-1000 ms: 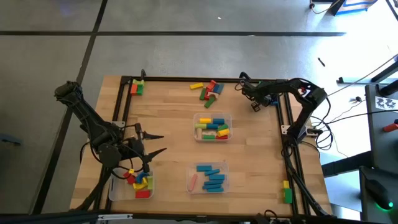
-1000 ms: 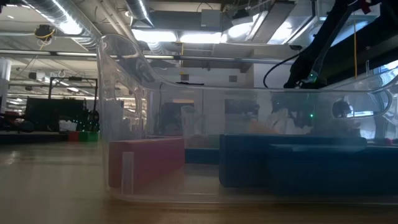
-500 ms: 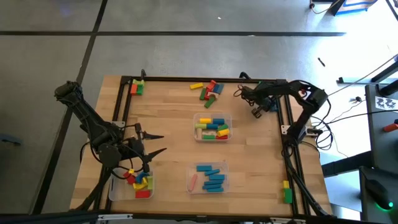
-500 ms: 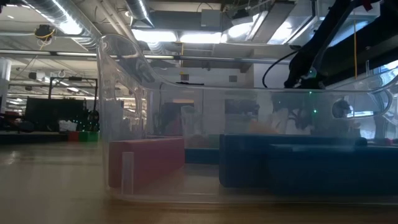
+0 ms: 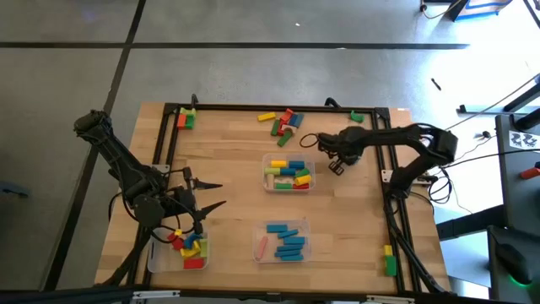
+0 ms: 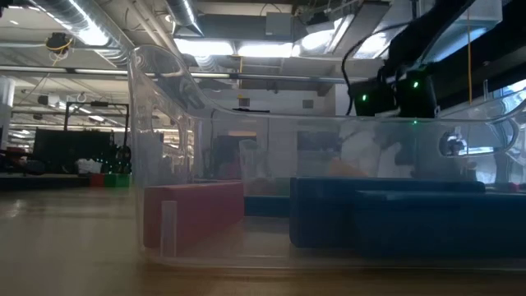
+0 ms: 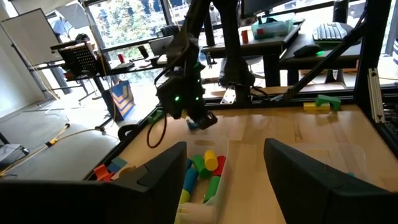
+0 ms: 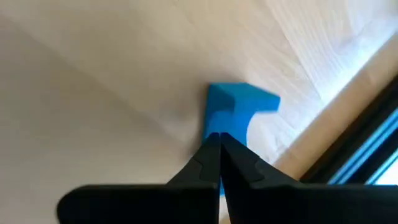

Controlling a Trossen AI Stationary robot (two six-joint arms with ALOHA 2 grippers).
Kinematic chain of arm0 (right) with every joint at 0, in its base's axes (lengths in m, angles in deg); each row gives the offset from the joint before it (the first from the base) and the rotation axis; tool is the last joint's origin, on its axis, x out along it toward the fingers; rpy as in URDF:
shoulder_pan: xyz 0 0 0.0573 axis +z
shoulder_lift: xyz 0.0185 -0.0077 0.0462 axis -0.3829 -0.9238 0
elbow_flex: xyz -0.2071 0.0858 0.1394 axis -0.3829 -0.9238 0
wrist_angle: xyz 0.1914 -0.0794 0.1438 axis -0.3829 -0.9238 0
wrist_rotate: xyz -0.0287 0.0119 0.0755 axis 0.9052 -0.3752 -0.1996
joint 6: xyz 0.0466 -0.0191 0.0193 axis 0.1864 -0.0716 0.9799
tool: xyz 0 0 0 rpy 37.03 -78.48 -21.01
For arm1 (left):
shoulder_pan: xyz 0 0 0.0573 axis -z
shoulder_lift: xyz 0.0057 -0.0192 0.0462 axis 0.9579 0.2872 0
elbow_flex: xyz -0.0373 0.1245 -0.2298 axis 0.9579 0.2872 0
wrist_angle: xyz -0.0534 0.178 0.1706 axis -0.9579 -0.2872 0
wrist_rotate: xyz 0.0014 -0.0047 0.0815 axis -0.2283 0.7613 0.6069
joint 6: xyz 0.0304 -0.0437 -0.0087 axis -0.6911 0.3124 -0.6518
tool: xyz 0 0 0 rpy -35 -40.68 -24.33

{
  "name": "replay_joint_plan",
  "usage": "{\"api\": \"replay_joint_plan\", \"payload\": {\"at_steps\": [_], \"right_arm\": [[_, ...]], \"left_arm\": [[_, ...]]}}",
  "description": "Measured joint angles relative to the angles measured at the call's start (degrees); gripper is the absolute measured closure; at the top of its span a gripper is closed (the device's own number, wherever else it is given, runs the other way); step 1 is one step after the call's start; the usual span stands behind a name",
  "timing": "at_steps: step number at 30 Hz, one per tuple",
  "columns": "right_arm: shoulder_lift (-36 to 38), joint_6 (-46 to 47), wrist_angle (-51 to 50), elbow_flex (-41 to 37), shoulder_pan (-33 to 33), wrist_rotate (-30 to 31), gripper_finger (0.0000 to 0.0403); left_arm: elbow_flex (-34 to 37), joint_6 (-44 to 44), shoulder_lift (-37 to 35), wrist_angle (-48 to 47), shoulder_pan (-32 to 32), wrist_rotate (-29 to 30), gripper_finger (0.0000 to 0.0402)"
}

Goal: Sort blocks by size
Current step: Put the blue arch block into the bottom left transparent bin

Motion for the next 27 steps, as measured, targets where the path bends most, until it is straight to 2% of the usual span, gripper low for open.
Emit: {"api": "replay_joint_plan", "payload": {"at_steps": [6,8,11,20,24,27], "right_arm": [[7.3,4.1,-5.8,1.7,2.8,0.0,0.0397],[9.3,4.5,-6.8,1.9,2.4,-2.3,0.0386],[11.4,4.3,-6.5,1.5,0.8,-4.5,0.0343],[10.9,1.5,2.9,-3.9,-5.2,-5.3,0.0163],[10.9,0.0,7.9,-6.7,-7.5,-4.8,0.0119],[10.9,-0.6,13.8,-9.3,-9.0,-5.5,0.0108]], "left_arm": [[0.0,0.3,0.0,0.0,0.0,0.0,0.0192],[0.0,0.4,0.0,0.0,0.0,0.0,0.0192],[0.0,0.4,0.0,0.0,0.0,0.0,0.0192],[0.0,0.8,0.0,-0.1,0.0,0.0,0.0192],[0.0,0.4,0.0,-0.1,0.0,0.0,0.0192],[0.0,0.4,0.0,-0.2,0.0,0.0,0.0192]]}}
